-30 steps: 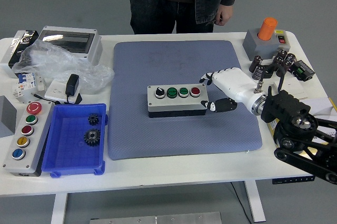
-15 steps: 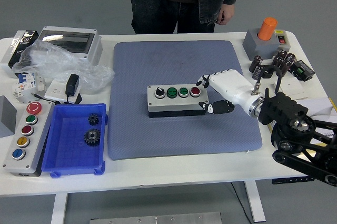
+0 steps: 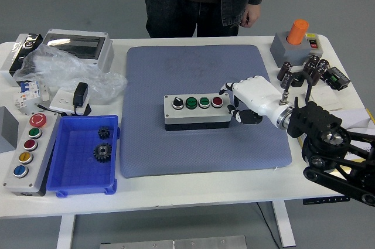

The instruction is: Pick up the button,place it on the desk,press the button,press the button

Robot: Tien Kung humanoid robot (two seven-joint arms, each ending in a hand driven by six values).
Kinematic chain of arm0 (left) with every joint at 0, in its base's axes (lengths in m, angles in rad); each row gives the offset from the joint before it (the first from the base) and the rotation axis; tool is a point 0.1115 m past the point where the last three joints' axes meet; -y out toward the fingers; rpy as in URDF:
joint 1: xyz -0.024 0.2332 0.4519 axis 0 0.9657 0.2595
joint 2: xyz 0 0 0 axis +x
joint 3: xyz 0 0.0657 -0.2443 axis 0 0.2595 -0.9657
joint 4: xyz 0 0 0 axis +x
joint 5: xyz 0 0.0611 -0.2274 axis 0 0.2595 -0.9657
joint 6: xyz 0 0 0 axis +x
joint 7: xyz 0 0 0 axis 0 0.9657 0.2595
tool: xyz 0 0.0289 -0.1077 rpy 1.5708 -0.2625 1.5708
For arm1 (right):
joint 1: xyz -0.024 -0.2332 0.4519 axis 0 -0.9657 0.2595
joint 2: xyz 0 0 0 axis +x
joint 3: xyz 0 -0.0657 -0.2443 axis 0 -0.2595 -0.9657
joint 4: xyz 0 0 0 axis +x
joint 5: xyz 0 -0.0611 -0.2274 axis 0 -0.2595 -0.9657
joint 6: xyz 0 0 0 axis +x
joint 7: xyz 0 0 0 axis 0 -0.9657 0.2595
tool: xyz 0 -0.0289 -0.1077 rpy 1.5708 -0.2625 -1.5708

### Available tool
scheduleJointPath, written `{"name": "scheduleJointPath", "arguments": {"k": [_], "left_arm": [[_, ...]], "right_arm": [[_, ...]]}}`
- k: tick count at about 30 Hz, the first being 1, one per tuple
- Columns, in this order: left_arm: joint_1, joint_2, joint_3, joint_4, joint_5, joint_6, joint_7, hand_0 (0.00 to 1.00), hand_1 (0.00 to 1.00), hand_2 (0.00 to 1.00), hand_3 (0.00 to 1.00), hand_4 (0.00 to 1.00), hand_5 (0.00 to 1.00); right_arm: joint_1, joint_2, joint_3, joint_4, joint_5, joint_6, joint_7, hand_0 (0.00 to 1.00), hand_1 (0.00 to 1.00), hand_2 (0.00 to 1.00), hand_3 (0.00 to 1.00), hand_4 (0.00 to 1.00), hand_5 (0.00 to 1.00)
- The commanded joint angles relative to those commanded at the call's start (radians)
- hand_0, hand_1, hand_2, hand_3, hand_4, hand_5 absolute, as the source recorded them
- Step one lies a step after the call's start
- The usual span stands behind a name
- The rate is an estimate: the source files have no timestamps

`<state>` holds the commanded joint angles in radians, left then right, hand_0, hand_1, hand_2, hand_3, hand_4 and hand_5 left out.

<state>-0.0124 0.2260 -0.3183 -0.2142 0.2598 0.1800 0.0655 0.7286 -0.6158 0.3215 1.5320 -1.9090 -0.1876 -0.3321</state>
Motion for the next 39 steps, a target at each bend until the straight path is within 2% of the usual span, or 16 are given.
{"name": "scheduleJointPath", "arguments": {"k": [2,3,8,9,32,36,39], "left_arm": [[0.000,0.000,-0.001,0.000,0.001,0.000,0.000,0.665,0.694,0.621,0.641,0.609,0.411],[0.000,-0.001,0.000,0.000,0.001,0.000,-0.001,0.665,0.694,0.621,0.641,0.609,0.411],[0.000,-0.001,0.001,0.000,0.000,0.001,-0.002,0.665,0.694,0.621,0.641,0.609,0.411],[0.000,-0.001,0.001,0.000,-0.001,0.001,-0.002,0.666,0.694,0.621,0.641,0.609,0.412],[-0.006,0.000,-0.007,-0.001,0.004,0.005,-0.009,0.665,0.695,0.621,0.640,0.607,0.414],[-0.006,0.000,-0.008,-0.001,0.005,0.006,-0.009,0.665,0.694,0.620,0.640,0.607,0.415],[-0.005,0.000,-0.006,-0.001,0.002,0.006,-0.009,0.666,0.694,0.620,0.640,0.606,0.416]], "right_arm": [[0.004,0.002,-0.009,-0.001,-0.001,0.002,-0.002,0.539,0.471,0.353,0.781,0.482,0.174],[0.006,0.003,-0.013,-0.001,-0.001,0.004,-0.003,0.537,0.465,0.321,0.776,0.471,0.182],[0.012,0.009,-0.027,-0.003,0.001,0.004,-0.003,0.537,0.465,0.321,0.776,0.471,0.182],[0.013,0.011,-0.029,-0.004,0.001,0.004,-0.003,0.518,0.437,0.282,0.766,0.439,0.192],[0.021,0.024,-0.077,-0.028,0.017,0.011,0.001,0.508,0.421,0.270,0.742,0.422,0.195],[0.018,0.020,-0.066,-0.023,0.020,0.005,0.006,0.508,0.417,0.259,0.733,0.407,0.193],[0.011,0.005,-0.019,-0.002,0.031,-0.002,0.013,0.504,0.413,0.254,0.724,0.401,0.192]]}}
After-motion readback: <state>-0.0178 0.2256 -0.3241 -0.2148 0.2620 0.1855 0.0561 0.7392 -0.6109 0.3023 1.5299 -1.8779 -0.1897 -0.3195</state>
